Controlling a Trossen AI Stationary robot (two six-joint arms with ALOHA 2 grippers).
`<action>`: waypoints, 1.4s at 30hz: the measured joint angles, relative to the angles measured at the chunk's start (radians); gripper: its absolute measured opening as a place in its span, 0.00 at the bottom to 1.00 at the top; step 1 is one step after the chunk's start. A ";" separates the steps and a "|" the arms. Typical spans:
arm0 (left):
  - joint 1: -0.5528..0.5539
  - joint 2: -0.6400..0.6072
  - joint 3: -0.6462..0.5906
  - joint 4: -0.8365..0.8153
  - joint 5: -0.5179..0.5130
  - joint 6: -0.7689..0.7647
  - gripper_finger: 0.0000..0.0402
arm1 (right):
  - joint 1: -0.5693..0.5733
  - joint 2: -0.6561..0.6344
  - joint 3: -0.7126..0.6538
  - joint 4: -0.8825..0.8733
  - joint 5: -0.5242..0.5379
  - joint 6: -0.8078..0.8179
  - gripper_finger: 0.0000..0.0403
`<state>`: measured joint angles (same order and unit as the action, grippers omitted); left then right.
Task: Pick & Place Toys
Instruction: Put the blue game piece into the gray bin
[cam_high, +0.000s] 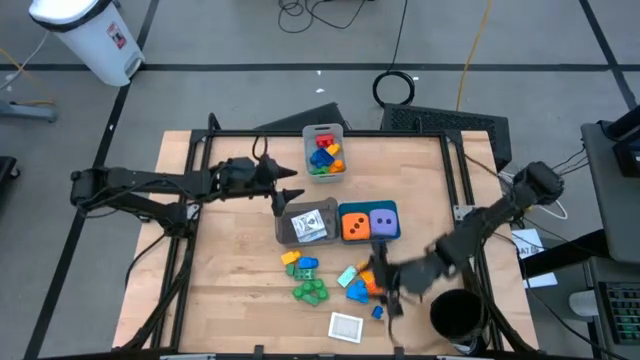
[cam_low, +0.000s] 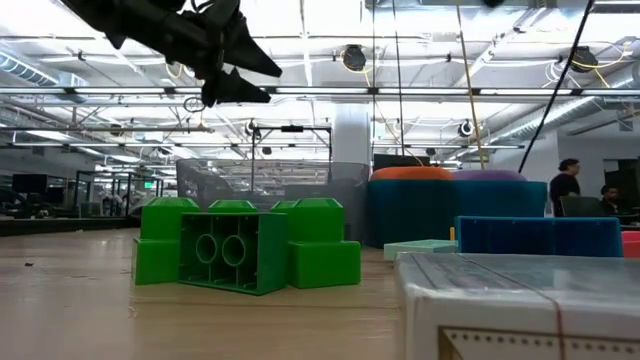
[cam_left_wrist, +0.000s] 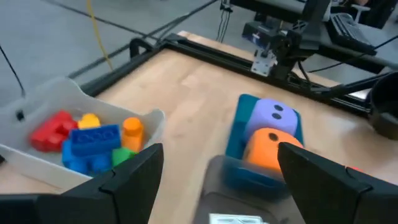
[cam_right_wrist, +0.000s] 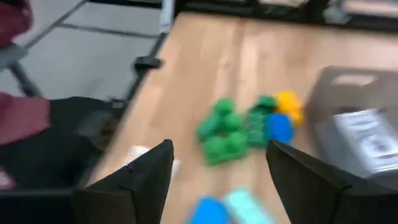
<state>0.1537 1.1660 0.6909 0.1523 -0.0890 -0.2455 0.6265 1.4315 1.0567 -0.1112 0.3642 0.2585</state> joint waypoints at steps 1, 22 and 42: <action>-0.009 0.000 0.000 -0.001 0.000 -0.018 0.81 | 0.024 0.034 0.057 -0.081 0.003 0.055 0.64; -0.130 0.001 0.000 0.009 -0.142 -0.072 0.81 | 0.117 0.416 0.289 -0.463 -0.208 0.647 0.60; -0.201 0.001 0.000 0.036 -0.151 -0.109 0.81 | 0.132 0.462 0.288 -0.474 -0.218 0.528 0.49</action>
<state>-0.0474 1.1671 0.6907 0.1885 -0.2397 -0.3541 0.7586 1.8935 1.3445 -0.5851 0.1459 0.7864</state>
